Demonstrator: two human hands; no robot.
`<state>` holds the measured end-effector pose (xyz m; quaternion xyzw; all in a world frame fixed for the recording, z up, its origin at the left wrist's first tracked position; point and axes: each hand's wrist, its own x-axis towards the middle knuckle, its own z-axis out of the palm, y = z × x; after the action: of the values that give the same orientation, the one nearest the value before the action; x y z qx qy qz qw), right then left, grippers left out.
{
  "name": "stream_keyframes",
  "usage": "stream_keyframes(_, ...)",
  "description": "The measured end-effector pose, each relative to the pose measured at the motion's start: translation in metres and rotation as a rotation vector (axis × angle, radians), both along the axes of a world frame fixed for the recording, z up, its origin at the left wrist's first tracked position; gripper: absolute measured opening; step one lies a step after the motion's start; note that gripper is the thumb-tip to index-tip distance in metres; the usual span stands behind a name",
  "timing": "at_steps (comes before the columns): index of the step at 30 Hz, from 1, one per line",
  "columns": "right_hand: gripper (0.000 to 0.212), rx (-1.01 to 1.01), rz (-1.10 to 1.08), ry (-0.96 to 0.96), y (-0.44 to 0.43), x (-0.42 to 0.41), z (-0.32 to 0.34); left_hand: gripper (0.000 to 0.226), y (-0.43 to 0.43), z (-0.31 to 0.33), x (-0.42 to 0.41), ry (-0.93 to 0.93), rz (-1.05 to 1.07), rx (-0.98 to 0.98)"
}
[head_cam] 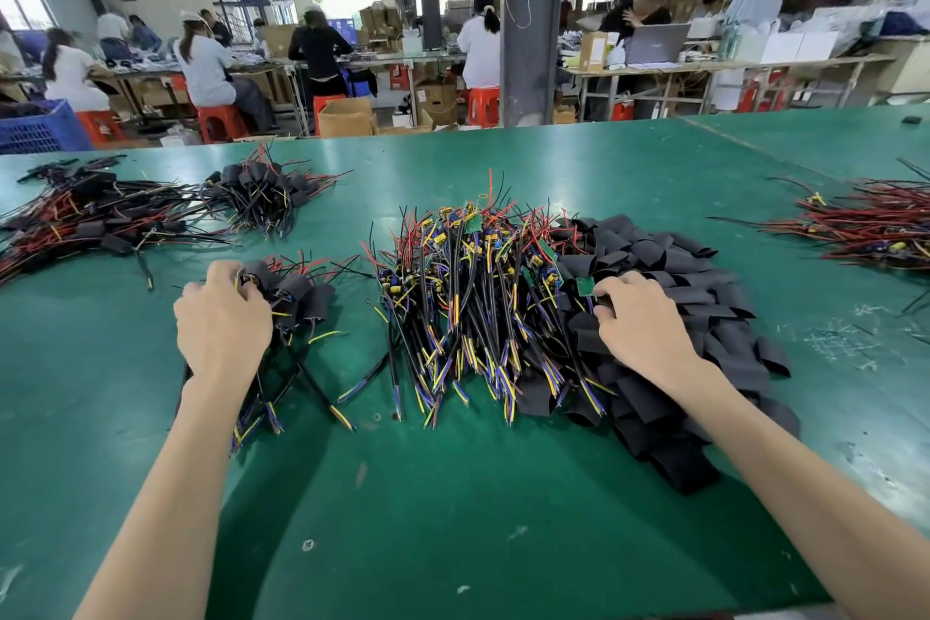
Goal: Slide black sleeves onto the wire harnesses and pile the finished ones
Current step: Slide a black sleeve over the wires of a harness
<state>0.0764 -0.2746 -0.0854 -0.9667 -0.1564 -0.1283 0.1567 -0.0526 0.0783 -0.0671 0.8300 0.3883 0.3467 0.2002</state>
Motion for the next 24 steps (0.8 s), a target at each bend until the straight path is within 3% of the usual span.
stream_keyframes(6,0.028,0.009,-0.123,-0.009,-0.001,-0.004,0.005,0.030,-0.001,-0.001,0.000,0.001,0.005,-0.002)
stream_keyframes(15,0.034,0.076,-0.009,-0.019,-0.003,-0.002,0.005,0.030,-0.004,-0.006,0.006,0.076,-0.018,0.136)
stream_keyframes(20,0.035,-0.005,-0.146,-0.109,-0.004,-0.004,0.011,0.047,-0.025,0.002,0.007,-0.072,-0.030,0.236)
stream_keyframes(24,0.035,-0.081,-0.237,-0.037,-0.008,-0.004,0.013,0.044,-0.058,0.011,0.019,-0.211,-0.188,0.273)
